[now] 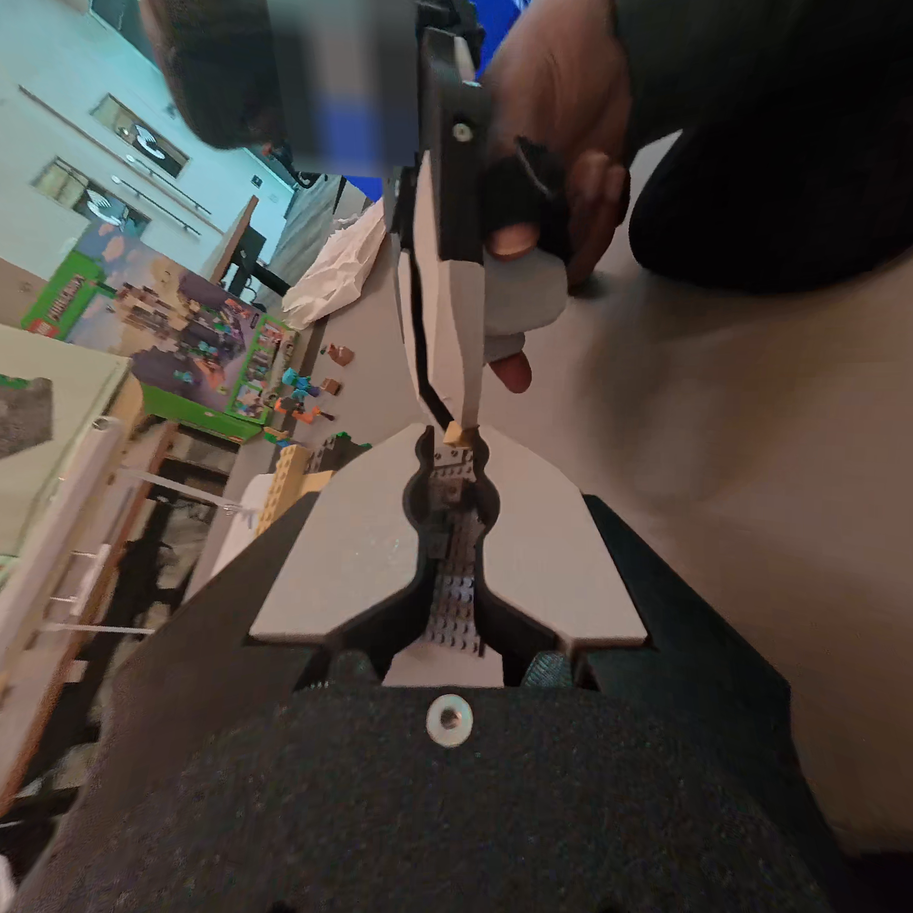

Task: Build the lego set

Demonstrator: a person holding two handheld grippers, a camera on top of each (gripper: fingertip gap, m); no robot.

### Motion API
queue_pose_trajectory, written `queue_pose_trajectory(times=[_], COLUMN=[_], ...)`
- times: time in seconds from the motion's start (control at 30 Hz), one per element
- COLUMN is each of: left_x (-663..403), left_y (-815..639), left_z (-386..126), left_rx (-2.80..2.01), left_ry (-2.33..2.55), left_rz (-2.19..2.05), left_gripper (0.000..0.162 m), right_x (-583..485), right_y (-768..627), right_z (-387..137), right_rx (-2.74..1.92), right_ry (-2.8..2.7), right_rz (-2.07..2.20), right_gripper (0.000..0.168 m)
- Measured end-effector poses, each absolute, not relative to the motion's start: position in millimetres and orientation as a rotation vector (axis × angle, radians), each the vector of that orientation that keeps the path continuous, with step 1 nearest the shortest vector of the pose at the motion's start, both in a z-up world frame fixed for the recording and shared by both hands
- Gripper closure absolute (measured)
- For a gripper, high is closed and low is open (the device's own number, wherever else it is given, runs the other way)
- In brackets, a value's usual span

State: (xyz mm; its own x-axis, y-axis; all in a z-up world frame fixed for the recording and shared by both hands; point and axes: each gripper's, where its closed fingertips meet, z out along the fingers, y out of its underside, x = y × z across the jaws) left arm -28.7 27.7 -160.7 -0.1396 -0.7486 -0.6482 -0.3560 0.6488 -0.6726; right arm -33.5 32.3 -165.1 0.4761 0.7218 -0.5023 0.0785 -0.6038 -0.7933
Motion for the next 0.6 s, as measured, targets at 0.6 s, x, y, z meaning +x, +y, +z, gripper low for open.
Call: queue_pose_trajectory(times=[0.6], left_x=[-30], left_y=[26], left_z=[-174], left_rx=[-0.738], left_ry=[1.804], left_rz=[-0.210], left_gripper=[0.145], right_x=[-34], right_y=[30], right_z=[-173], right_rx=[-2.048], right_ry=[-0.587], right_rz=[1.301], right_gripper=[0.153])
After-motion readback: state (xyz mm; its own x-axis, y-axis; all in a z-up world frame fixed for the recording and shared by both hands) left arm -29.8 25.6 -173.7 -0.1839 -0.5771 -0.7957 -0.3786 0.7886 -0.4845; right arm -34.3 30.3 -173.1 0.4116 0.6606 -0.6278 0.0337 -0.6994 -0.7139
